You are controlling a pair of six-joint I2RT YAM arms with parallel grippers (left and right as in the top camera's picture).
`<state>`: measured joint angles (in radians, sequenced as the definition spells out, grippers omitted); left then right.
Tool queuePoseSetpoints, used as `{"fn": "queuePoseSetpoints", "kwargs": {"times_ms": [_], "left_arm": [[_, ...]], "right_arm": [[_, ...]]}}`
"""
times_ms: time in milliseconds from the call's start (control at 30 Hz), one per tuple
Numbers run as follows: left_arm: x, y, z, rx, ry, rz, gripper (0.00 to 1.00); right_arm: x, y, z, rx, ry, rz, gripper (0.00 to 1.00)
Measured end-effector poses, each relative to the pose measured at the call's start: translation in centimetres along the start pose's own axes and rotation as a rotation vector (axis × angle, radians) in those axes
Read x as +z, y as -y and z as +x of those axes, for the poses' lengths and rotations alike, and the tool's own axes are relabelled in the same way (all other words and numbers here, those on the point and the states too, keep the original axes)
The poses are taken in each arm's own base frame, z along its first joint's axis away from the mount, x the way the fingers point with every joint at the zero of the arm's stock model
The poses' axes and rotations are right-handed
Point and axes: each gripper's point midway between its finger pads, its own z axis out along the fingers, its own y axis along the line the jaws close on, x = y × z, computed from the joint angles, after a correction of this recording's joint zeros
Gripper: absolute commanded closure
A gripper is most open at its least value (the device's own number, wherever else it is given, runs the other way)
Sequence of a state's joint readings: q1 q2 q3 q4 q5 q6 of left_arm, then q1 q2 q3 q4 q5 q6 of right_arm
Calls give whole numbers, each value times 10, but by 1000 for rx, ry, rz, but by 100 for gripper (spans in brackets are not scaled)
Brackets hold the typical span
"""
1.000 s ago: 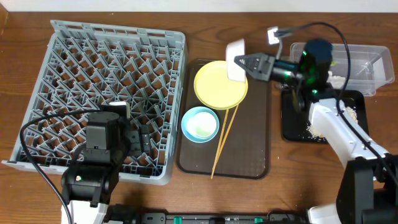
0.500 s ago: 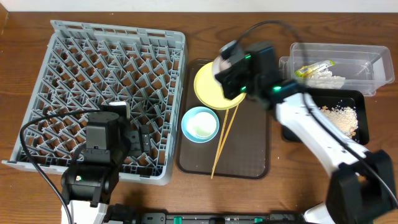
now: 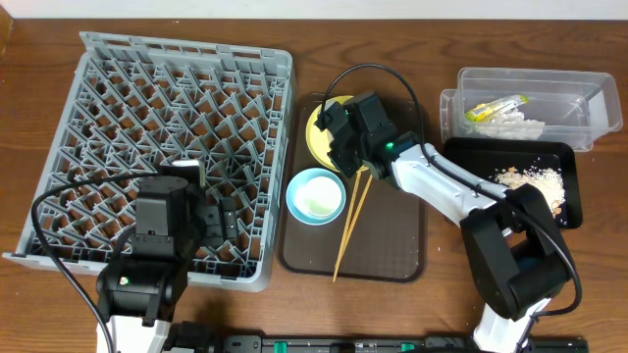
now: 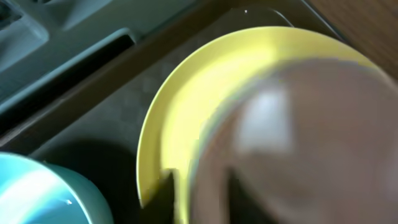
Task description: Sort waste into correct bins and load items into the dishwasher
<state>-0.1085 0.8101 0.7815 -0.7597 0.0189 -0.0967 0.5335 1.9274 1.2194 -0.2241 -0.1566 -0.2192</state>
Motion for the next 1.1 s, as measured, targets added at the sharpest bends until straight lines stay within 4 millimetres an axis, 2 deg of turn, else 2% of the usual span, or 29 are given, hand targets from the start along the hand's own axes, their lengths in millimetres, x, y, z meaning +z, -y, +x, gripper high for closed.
{"fn": "queuePoseSetpoints", "kwargs": {"times_ms": [100,200,267,367,467,567,667,733,867,1033,1100], "left_arm": [[0,0,0,0,0,0,9],[0,0,0,0,0,0,9],[0,0,0,0,0,0,9],[0,0,0,0,0,0,9],[0,0,0,0,0,0,9],[0,0,0,0,0,0,9],[0,0,0,0,0,0,9],[0,0,0,0,0,0,9],[0,0,0,0,0,0,9],[0,0,0,0,0,0,9],[0,0,0,0,0,0,9]], "right_arm": [[0,-1,5,14,-19,-6,55],[-2,-3,12,47,-50,-13,53],[-10,-5,12,62,-58,-14,54],[-44,-6,-8,82,-5,-6,54],[-78,-9,-27,114,61,-1,60],[-101,-20,-32,153,68,-51,68],[-98,-35,-14,187,-13,-106,70],[-87,-48,3,197,-89,-144,71],[-67,-65,23,205,-181,-186,73],[-48,-71,43,252,-260,-201,95],[-44,-71,46,268,-275,-197,99]]}}
